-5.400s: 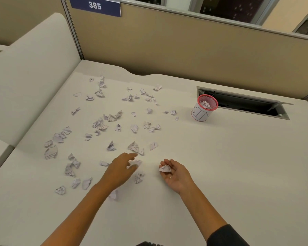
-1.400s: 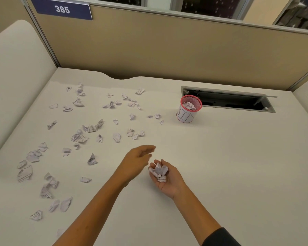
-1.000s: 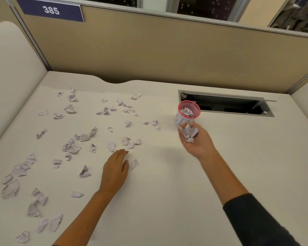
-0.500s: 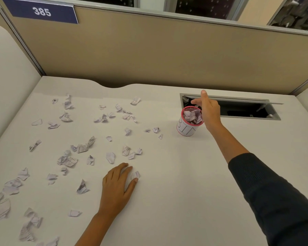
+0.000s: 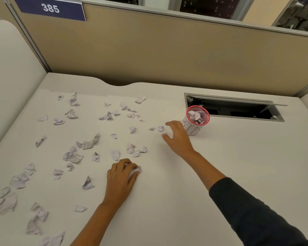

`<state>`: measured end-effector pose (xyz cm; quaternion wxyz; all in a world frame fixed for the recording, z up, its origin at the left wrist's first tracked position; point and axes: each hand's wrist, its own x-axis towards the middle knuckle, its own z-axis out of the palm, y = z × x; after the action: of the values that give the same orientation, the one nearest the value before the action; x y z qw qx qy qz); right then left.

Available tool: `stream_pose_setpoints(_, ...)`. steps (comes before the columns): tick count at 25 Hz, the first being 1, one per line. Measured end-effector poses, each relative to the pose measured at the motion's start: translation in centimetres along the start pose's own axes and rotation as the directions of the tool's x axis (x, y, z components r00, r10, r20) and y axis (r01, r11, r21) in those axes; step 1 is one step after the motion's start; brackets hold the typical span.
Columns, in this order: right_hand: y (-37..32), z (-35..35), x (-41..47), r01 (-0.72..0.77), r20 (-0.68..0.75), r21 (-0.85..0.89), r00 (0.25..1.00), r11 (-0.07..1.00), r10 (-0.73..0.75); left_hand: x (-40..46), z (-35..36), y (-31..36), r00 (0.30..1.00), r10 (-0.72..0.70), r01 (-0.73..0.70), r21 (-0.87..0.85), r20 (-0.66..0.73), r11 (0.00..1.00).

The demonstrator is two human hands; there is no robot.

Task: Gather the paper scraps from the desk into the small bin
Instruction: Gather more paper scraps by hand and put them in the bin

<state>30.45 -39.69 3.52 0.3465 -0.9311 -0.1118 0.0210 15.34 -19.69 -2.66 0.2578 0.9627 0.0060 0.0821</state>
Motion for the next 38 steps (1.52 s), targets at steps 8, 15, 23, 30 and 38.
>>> stream_pose_setpoints(8, -1.7, 6.4, 1.9, -0.162, 0.294, -0.077, 0.939, 0.984, 0.178, 1.2, 0.1, -0.9, 0.999, 0.03, -0.035, -0.116, -0.041, 0.993)
stream_pose_setpoints(15, -2.4, 7.5, -0.3, 0.192, 0.266, -0.008, 0.946, 0.981, -0.183, 1.2, 0.1, -1.0, 0.997, -0.04, 0.021, -0.261, -0.07, 0.965)
stream_pose_setpoints(23, -4.6, 9.6, -2.5, 0.379, 0.336, -0.258, 0.898, 0.889, -0.285, 1.0, -0.2, -0.7, 0.986, -0.133, 0.088, -0.362, -0.101, 0.928)
stream_pose_setpoints(30, -4.3, 7.1, -3.1, 0.203, 0.127, -0.031, 0.972, 0.979, -0.197, 1.0, -0.5, -0.5, 0.987, -0.125, 0.082, -0.361, -0.099, 0.929)
stream_pose_setpoints(38, -2.6, 2.5, -3.0, -0.296, 0.108, 0.12, 0.953, 0.947, 0.284, 0.9, -0.3, -0.6, 0.987, -0.122, 0.079, -0.352, -0.102, 0.933)
